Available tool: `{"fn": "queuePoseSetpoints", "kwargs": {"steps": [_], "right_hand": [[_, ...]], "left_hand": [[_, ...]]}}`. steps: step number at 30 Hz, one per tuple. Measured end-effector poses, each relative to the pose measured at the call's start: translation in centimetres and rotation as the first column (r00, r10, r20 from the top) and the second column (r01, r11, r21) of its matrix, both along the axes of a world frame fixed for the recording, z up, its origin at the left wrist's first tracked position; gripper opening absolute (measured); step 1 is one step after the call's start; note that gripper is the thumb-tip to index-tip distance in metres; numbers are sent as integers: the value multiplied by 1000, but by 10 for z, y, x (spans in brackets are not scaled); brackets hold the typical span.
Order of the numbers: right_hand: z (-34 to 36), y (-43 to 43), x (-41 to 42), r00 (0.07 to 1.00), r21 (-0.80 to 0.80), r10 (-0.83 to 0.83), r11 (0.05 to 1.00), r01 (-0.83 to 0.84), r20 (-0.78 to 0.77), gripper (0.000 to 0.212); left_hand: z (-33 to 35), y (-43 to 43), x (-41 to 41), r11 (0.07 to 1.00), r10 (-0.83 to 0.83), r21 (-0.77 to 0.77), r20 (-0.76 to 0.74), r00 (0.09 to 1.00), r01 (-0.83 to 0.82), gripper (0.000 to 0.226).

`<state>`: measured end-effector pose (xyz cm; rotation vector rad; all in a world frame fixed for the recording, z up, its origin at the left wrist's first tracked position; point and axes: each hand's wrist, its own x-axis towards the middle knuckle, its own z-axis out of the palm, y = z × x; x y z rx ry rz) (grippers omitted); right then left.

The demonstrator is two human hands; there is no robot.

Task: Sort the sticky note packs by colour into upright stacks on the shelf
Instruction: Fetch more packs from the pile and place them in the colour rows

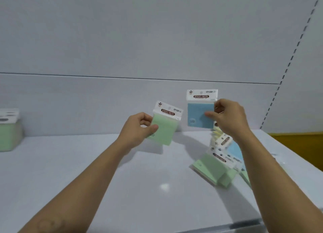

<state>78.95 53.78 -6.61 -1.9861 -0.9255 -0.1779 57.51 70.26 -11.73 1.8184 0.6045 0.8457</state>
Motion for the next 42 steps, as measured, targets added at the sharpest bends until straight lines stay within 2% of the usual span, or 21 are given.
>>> {"fn": "queuePoseSetpoints", "kwargs": {"steps": [5,11,20,32,42], "right_hand": [[-5,67,-51,975,47,204,979,-201,-83,14],[-6,132,-113,926,47,369,929,-366,-83,15],[-19,213,-217,856,39,501,865,-501,-130,16],[-37,274,-304,867,15,467,882,-472,-172,12],[-53,295,-346,915,63,350,937,-344,-202,9]], "left_hand": [[6,30,-67,984,173,-42,48,984,-171,11],[10,57,-151,922,384,-88,120,915,-376,13],[1,108,-270,813,582,-74,83,809,-577,18],[-18,192,-361,793,608,-86,36,793,-604,21],[-33,250,-378,870,486,-71,-37,873,-488,19]]}}
